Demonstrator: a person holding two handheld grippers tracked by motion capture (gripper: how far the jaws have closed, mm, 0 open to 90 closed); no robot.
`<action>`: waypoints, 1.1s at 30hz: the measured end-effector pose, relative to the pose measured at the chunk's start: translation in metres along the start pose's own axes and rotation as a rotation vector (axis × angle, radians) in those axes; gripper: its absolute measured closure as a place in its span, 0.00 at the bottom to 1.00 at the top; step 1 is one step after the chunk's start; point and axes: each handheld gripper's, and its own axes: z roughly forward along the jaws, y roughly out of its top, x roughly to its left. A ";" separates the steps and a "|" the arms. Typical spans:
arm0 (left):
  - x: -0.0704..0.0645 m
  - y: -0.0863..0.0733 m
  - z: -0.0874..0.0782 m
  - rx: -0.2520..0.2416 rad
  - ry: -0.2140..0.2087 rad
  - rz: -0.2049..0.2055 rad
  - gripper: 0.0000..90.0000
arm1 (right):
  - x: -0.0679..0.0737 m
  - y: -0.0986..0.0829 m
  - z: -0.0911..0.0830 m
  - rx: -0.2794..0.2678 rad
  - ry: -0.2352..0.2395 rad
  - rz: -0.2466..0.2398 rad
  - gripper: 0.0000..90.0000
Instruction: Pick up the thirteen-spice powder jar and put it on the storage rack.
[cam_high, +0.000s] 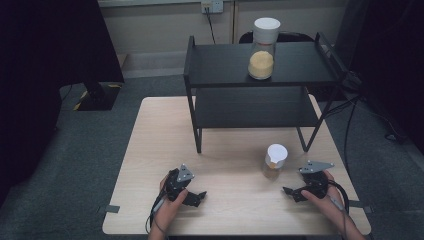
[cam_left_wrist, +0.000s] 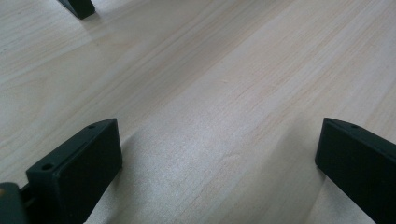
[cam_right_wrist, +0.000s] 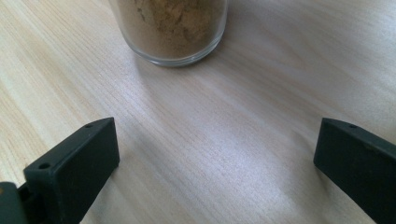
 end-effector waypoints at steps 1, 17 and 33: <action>0.000 0.000 0.000 0.000 0.000 0.000 0.00 | 0.000 0.000 0.000 0.000 0.001 -0.002 0.00; -0.001 0.000 0.000 0.000 0.002 -0.003 0.00 | -0.003 0.019 0.001 -0.030 0.022 0.009 0.02; -0.001 0.000 0.000 0.000 0.003 -0.003 0.00 | 0.004 0.043 0.006 -0.062 0.044 -0.028 0.02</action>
